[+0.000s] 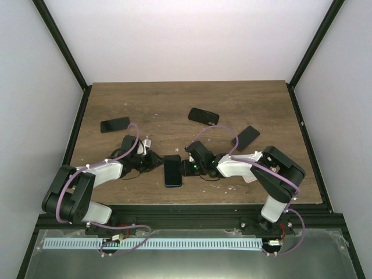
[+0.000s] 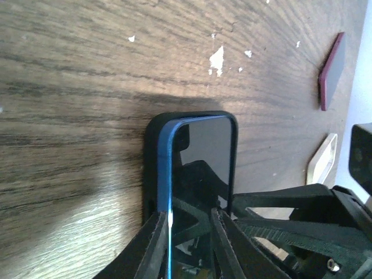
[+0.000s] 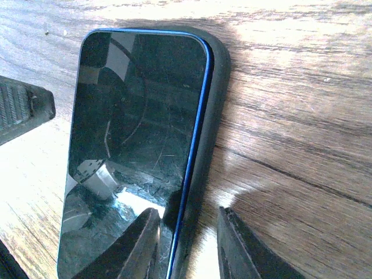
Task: Put the phone into the phone case
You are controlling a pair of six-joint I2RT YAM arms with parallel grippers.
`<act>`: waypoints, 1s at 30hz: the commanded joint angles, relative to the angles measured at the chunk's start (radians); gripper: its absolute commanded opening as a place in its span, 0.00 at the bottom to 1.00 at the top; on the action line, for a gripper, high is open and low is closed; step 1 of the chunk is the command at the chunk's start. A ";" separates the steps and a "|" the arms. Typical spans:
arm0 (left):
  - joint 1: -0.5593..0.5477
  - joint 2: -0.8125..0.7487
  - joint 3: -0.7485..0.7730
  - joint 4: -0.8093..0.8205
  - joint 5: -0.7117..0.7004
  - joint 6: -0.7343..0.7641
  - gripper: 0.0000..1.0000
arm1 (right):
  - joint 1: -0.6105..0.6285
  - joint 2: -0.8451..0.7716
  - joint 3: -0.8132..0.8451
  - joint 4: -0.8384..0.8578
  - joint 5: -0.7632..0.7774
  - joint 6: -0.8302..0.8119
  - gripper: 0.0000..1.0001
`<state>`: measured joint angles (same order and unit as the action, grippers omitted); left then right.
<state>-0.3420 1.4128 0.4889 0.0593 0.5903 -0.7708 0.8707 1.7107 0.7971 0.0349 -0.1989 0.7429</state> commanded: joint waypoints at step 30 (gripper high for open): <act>-0.097 0.068 -0.008 0.012 -0.049 -0.005 0.07 | -0.009 0.004 -0.015 0.076 -0.013 0.027 0.21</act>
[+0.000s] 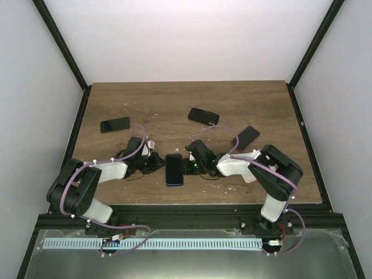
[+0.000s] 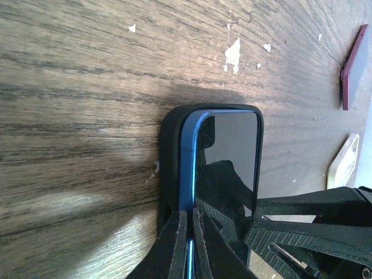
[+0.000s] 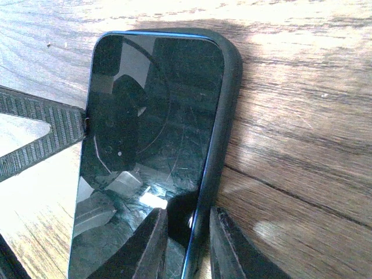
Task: Put the phone into the phone case
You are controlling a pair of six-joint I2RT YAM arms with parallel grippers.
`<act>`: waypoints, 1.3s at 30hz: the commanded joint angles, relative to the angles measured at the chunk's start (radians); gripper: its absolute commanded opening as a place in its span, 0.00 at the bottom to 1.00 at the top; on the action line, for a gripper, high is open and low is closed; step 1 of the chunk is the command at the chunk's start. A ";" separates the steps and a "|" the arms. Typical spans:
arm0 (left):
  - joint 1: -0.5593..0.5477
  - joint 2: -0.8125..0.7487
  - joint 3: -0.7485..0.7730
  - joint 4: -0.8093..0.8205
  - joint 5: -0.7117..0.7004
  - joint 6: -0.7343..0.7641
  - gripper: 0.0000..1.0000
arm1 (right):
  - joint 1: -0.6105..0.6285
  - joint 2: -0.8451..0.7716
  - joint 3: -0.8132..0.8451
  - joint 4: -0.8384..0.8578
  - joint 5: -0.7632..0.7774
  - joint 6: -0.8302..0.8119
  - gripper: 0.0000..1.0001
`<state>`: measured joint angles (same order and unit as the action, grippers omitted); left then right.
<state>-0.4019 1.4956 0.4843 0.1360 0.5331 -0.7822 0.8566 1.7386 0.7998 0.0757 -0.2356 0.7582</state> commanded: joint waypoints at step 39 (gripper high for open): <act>-0.040 -0.106 -0.078 -0.145 -0.006 -0.011 0.06 | -0.013 -0.059 -0.117 0.355 -0.203 0.230 0.32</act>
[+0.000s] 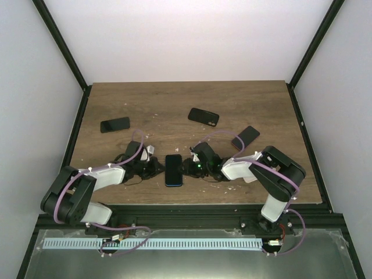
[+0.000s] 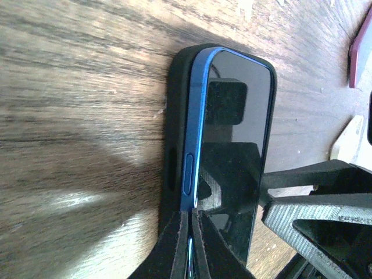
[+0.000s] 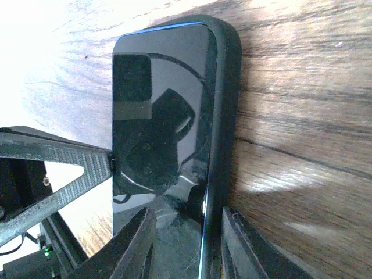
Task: Put the phone into the phone case
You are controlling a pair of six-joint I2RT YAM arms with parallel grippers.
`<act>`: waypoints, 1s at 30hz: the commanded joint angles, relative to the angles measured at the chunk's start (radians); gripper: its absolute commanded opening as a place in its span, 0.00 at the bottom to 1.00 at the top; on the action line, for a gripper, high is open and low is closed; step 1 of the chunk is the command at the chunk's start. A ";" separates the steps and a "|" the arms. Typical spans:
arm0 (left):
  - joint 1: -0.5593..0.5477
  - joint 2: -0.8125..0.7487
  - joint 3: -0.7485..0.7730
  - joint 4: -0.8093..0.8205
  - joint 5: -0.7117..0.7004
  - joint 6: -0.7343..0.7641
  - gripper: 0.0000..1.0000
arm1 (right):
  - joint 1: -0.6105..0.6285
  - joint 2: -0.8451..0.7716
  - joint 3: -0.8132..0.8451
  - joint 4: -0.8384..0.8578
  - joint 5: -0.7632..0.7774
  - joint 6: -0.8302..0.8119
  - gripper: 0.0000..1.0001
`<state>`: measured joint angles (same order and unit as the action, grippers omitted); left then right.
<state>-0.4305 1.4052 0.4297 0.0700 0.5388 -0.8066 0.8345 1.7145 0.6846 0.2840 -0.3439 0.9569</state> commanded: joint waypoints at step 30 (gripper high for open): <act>-0.010 -0.076 -0.116 -0.032 0.000 -0.071 0.08 | 0.002 0.042 -0.057 0.506 -0.192 0.190 0.35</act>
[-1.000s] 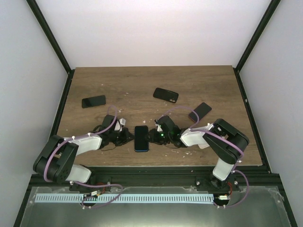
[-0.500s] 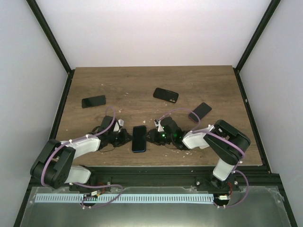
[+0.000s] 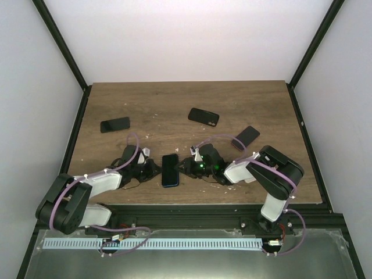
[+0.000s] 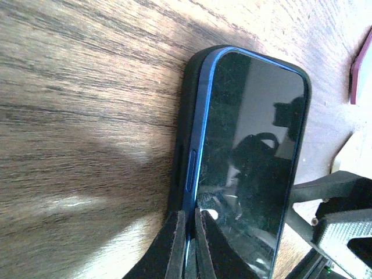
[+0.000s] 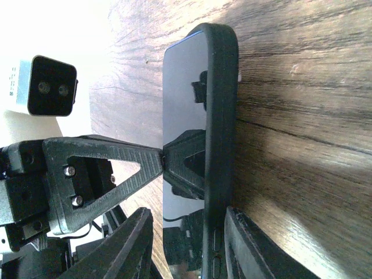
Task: Put the phone into the phone case
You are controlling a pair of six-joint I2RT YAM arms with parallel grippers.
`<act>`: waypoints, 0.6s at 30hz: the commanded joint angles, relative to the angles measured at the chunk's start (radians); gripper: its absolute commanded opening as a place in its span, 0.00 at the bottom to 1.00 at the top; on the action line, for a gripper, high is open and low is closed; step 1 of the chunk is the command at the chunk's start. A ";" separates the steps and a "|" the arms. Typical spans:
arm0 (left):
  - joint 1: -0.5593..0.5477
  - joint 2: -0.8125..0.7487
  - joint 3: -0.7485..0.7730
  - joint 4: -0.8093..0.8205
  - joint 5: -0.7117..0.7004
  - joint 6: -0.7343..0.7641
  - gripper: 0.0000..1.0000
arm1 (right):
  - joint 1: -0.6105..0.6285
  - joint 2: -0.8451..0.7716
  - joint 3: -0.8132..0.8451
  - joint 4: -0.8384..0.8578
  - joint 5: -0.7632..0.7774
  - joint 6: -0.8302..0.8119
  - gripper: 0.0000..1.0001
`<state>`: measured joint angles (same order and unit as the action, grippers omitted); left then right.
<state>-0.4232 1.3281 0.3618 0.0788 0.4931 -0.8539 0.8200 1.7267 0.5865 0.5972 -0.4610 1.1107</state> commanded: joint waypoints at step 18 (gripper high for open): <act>-0.017 0.039 -0.057 -0.066 -0.024 0.007 0.04 | 0.014 0.068 0.058 0.216 -0.085 0.048 0.36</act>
<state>-0.4187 1.3140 0.3367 0.1101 0.4835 -0.8665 0.8005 1.8153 0.5858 0.7181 -0.4915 1.1786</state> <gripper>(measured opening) 0.043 0.359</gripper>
